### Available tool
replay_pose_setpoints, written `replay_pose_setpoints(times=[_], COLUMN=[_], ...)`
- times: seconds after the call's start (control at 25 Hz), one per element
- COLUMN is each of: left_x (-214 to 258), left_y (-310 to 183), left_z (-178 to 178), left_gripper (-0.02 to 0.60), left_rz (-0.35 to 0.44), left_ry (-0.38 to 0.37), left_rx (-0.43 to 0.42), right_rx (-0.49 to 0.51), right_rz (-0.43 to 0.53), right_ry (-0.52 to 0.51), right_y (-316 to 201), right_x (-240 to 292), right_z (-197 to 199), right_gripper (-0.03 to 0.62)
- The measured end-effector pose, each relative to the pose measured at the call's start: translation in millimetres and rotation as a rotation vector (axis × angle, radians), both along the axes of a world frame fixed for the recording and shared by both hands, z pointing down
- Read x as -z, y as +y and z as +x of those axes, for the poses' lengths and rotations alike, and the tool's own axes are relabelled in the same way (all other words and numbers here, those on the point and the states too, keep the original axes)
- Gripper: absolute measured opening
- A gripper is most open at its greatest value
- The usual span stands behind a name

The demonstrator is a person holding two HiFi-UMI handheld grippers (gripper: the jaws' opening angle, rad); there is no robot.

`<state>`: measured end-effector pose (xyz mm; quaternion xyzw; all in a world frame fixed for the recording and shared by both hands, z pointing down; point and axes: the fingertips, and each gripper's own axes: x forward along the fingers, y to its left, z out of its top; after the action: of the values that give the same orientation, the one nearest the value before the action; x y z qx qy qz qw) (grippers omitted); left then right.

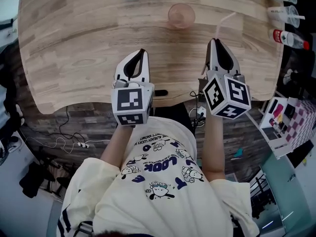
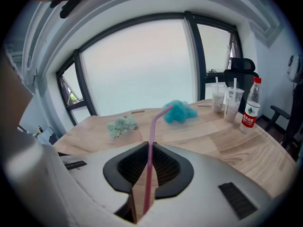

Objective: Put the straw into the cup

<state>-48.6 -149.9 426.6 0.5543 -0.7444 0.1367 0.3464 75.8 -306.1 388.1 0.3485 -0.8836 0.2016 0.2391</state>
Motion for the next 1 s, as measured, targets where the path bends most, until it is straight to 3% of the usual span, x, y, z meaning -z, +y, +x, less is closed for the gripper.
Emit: replay_pose_setpoints(times=[0.56,1.0], left_x=[19.8,19.3], left_y=[16.0,23.5], left_z=[-34.5,-52.5], left_gripper=[0.028,0.028], left_rz=[0.05,0.041], left_ry=[-0.03,-0.031], left_rx=[0.108,0.185], right_rx=[0.084,0.129], right_rz=[0.139,0.18], right_ry=[-0.176,-0.261], right_y=[-33.0,-51.4], right_x=[69.8,79.1], right_z=[-84.5,-128.1], right_gripper=[0.026,0.026])
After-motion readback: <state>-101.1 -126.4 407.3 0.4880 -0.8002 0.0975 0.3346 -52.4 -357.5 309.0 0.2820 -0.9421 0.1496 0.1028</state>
